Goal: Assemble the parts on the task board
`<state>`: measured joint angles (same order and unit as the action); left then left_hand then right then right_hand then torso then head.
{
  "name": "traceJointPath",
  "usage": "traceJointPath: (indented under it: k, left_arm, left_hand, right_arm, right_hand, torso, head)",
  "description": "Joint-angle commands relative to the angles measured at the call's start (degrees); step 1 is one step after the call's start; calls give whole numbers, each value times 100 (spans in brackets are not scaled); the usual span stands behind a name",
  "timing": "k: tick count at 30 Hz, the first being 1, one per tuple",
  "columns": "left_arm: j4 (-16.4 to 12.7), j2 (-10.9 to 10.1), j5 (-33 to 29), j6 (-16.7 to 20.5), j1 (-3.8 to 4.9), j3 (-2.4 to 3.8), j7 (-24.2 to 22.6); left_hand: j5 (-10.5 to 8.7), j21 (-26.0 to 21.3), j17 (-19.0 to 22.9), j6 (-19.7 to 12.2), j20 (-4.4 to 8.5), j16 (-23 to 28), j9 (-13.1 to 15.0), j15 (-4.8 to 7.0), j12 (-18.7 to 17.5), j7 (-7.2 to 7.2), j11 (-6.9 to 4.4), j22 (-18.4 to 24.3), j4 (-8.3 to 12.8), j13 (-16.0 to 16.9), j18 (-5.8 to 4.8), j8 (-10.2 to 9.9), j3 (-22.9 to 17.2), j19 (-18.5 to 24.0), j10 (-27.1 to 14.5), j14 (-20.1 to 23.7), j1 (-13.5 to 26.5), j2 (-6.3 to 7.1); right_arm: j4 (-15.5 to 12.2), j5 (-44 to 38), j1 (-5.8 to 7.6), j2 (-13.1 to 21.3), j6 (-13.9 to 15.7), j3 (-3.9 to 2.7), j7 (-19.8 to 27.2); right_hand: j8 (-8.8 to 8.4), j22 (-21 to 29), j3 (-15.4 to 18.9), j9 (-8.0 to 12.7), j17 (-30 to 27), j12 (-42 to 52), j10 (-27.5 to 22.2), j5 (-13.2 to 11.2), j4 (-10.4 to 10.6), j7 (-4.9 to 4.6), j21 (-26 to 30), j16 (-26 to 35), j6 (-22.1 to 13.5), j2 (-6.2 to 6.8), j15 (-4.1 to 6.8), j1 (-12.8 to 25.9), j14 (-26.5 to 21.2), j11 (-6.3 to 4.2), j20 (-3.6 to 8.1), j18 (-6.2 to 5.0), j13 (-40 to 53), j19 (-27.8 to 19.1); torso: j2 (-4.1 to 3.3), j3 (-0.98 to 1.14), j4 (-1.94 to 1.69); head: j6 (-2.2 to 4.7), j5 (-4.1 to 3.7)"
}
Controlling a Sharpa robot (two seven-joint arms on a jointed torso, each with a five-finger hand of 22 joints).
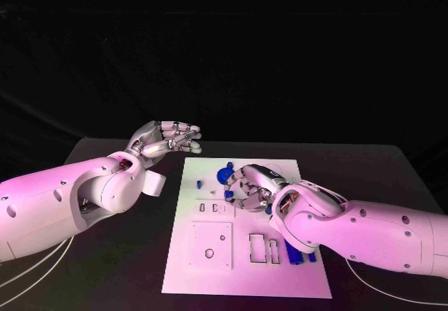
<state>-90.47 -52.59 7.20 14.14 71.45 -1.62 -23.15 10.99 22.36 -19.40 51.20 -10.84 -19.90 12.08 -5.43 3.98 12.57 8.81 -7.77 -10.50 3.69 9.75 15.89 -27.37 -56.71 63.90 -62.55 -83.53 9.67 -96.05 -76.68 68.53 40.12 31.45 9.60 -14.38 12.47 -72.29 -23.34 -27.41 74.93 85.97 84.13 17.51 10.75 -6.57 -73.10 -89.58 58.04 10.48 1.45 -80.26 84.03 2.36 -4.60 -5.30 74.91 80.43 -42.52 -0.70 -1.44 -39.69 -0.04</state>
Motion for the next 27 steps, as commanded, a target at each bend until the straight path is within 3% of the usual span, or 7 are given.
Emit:
traceJointPath:
  k: [1, 5, 12, 27]
  left_arm:
    - [-1, 25, 16, -130, 2, 2, -6]
    - [1, 34, 18, -135, 3, 2, 4]
    - [1, 37, 18, -143, 3, 2, 10]
    - [16, 38, 25, -162, 2, 1, 17]
  left_hand:
    - [-21, 36, -8, -35, -13, 28, 6, -10, -29, 15, 22, -7, 23, 9, 56, -39, 0, 39, -32, 35, 52, 17]
    - [-21, 36, -8, -35, -13, 28, 6, -10, -29, 15, 22, -7, 23, 9, 56, -39, 0, 39, -32, 35, 52, 17]
    - [-20, 41, -13, -35, -12, 31, 8, -9, -29, 14, 21, -9, 36, 9, 57, -40, -8, 42, -32, 36, 46, 16]
    - [-20, 41, -13, -35, -12, 31, 8, -9, -29, 14, 21, -9, 36, 9, 57, -40, -8, 42, -32, 36, 46, 16]
  right_arm:
    - [49, -443, -54, -111, -181, 0, -430]
    - [95, -546, -131, -230, -234, 2, -508]
    - [151, -675, -237, -346, -265, 4, -533]
    - [180, -823, -289, -387, -365, 6, -557]
  right_hand:
    - [12, 9, -21, -2, 1475, -16, 206, 9, 16, -9, 33, -34, 35, -5, 37, 52, 590, -27, 38, 66, 1011, -6]
    - [19, 9, -23, -7, 1472, -15, 208, 9, 22, -6, 35, -33, 41, -3, 38, 73, 589, -29, 38, 66, 1013, -5]
    - [23, 10, -21, -10, 1475, -14, 209, 8, 28, -5, 37, -34, 41, 4, 39, 94, 590, -31, 39, 65, 1014, -5]
    - [23, 2, 3, -18, 1484, -14, 211, 4, 41, -7, 38, -36, 8, 90, 40, 186, 592, -31, 40, 66, 1015, 3]
  torso:
    - [-5, -4, -4]
    - [-13, 5, 1]
    - [-5, 3, -3]
    - [2, -6, 4]
  head:
    - [-12, -2]
    - [-26, 18]
    - [-71, 27]
    - [-100, 52]
